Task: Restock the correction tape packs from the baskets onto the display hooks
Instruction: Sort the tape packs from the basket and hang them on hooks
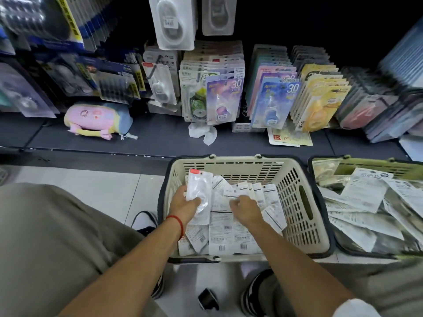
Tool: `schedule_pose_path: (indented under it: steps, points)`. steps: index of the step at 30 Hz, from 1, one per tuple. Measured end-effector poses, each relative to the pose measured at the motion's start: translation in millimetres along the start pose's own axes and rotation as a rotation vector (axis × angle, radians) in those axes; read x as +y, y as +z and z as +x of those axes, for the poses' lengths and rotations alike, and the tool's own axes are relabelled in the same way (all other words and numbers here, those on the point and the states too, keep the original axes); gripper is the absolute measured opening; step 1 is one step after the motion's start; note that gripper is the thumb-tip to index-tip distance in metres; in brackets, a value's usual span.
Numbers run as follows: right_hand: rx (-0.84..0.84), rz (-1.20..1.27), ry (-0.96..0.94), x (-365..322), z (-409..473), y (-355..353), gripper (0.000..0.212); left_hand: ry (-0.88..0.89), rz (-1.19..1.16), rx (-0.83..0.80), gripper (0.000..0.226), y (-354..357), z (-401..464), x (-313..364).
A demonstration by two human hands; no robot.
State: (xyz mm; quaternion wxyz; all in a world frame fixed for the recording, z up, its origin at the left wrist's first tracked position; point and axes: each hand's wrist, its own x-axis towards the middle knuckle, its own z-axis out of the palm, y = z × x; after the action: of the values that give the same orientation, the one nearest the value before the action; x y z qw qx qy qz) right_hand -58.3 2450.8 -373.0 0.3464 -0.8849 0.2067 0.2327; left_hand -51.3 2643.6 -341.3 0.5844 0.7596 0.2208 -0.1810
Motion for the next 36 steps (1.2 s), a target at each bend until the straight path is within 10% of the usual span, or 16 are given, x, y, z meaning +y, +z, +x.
schedule_pose_path:
  steps: [7, 16, 22, 27, 30, 36]
  points:
    - [-0.162, -0.416, 0.027, -1, -12, 71, 0.128, 0.055, 0.054, 0.049, 0.030, -6, -1, -5]
    - [0.008, 0.228, -0.007, 10, 0, 15, 0.020, 0.086, 0.008, 0.094, 0.028, -8, 1, -3]
    - [-0.221, 0.908, -0.103, 1, -2, -32, 0.027, -0.041, -0.211, -0.043, 0.024, 7, -3, -3]
    - [-0.026, 0.643, -0.123, -16, 1, -5, 0.011, -0.062, -0.228, -0.158, 0.059, 9, -5, -5]
    - [0.210, 0.039, 0.007, 7, 5, -6, 0.038, -0.068, -0.230, -0.103, 0.062, 1, 0, -9]
    - [-0.049, -0.118, 0.193, 49, 1, 6, 0.062, -0.064, -0.247, -0.120, 0.071, -1, 4, -17]
